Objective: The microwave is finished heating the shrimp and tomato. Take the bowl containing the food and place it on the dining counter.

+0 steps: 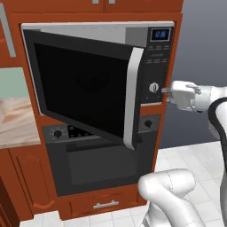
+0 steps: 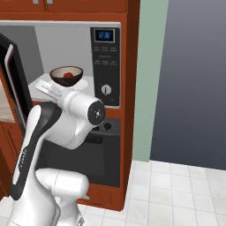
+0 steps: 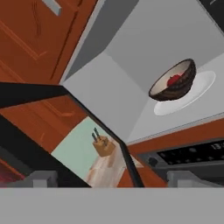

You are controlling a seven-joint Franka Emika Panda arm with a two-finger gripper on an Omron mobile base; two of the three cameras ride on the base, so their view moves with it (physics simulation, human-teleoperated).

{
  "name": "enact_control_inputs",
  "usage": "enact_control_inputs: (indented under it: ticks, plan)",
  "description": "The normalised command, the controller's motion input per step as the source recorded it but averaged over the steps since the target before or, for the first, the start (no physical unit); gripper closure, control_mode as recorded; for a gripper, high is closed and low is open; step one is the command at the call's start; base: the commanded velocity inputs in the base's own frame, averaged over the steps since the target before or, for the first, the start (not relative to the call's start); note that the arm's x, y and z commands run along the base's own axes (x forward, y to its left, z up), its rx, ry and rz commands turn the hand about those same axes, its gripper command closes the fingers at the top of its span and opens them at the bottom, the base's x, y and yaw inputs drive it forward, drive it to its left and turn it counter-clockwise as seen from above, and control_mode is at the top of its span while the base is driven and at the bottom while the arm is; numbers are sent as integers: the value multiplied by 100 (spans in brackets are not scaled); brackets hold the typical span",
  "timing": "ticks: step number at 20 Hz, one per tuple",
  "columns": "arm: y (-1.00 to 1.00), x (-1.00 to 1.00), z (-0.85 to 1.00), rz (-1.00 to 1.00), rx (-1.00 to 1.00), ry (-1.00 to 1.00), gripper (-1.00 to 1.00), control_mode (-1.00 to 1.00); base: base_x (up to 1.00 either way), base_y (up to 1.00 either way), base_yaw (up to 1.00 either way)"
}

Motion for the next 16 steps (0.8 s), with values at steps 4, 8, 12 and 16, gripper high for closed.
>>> enact_control_inputs:
  ticks: [4,8,12,16]
  plan:
    - [99,48,4,0,0,20,-100,-100,0,0,0]
    - [69,55,11,2,0,27,-100,-100,0,0,0]
    - [15,41,17,12,0,38,-100,-100,0,0,0]
    - [13,-3,8,23,0,37,-100,-100,0,0,0]
